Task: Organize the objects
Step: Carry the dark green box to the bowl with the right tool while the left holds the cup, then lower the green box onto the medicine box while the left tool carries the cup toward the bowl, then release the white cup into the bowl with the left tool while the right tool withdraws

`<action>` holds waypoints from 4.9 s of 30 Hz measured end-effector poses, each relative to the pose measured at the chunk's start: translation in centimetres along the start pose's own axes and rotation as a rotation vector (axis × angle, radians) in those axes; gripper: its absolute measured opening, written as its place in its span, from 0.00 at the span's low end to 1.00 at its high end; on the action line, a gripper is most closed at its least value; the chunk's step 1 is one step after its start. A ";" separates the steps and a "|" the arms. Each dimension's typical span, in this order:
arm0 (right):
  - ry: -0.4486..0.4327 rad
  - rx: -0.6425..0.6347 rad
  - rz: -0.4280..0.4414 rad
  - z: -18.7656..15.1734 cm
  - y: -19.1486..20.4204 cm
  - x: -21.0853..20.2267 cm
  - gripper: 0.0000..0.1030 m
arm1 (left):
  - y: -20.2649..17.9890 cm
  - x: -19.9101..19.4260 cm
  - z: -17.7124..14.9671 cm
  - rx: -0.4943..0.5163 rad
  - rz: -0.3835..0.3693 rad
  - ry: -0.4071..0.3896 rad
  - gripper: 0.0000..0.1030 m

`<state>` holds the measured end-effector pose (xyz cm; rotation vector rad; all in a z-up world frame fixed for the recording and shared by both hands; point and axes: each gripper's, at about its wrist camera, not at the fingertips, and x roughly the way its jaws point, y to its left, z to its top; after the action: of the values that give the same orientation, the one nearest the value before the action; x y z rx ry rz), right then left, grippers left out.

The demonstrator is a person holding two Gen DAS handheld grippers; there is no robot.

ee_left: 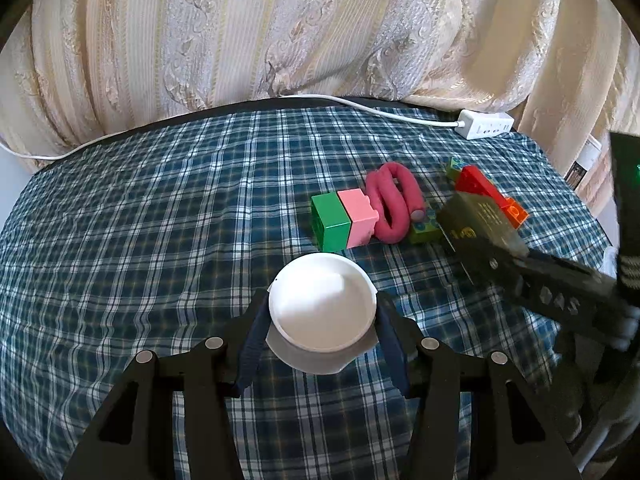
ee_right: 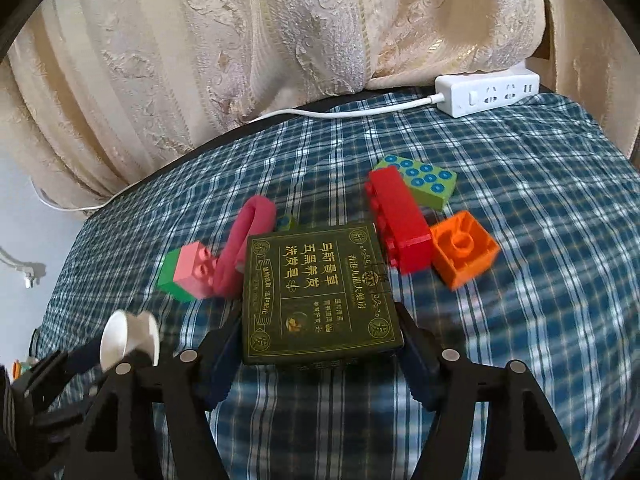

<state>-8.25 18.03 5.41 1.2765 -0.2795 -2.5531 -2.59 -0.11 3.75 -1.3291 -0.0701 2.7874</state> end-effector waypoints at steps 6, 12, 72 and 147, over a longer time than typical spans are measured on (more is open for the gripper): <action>-0.035 0.018 0.004 -1.5 0.0 -2.7 0.70 | -0.5 -0.4 -0.1 0.011 -0.006 -0.008 0.52; -0.076 0.047 -0.001 -2.3 -0.6 -5.3 0.70 | -1.2 -0.9 -0.2 0.031 -0.016 -0.021 0.52; -0.204 0.477 -0.357 -9.9 -25.6 -20.4 0.71 | -18.9 -3.3 -0.5 0.333 -0.119 -0.031 0.52; -0.343 0.295 -0.186 -8.2 -17.1 -20.7 0.74 | -21.1 -2.3 1.5 0.293 -0.231 -0.006 0.68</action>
<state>7.59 40.46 11.15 0.9820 -0.6564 -2.9746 -1.73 20.70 7.83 -1.1608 0.1676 2.4934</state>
